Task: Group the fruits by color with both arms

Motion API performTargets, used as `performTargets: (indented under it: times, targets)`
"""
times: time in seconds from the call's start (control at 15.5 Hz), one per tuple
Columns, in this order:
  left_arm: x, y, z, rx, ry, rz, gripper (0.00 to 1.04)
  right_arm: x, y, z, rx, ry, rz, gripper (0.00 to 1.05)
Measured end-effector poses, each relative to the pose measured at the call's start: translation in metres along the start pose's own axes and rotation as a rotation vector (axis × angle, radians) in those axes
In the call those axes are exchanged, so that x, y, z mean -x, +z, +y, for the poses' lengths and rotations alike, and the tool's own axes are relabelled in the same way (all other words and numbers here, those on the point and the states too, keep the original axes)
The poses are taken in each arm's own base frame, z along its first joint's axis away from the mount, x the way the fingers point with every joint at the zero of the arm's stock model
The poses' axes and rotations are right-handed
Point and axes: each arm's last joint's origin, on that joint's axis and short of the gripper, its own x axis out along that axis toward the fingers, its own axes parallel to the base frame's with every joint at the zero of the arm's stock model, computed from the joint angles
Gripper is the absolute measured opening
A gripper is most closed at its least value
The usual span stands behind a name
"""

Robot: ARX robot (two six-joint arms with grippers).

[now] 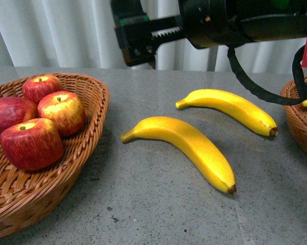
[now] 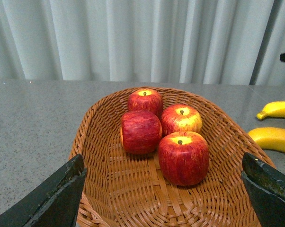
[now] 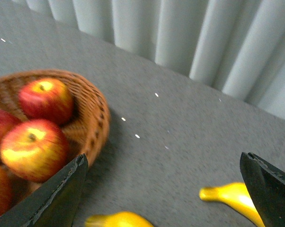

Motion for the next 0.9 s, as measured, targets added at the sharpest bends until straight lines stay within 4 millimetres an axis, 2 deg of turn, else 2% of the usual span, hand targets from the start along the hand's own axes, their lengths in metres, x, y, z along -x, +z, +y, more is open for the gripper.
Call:
performTargets:
  times: [0.13, 0.19, 0.45, 0.9]
  targets:
    - [0.0, 0.0, 0.0, 0.0, 0.0, 0.0, 0.98, -0.006, -0.028, -0.036, -0.009, -0.045, 0.196, 0.98]
    - [0.0, 0.0, 0.0, 0.0, 0.0, 0.0, 0.98, -0.001, -0.04, -0.044, -0.005, -0.036, 0.292, 0.98]
    - [0.0, 0.0, 0.0, 0.0, 0.0, 0.0, 0.98, 0.008, -0.063, -0.041, -0.018, 0.011, 0.43, 0.98]
    - [0.0, 0.0, 0.0, 0.0, 0.0, 0.0, 0.98, 0.013, -0.071, -0.046, 0.012, -0.011, 0.486, 0.98]
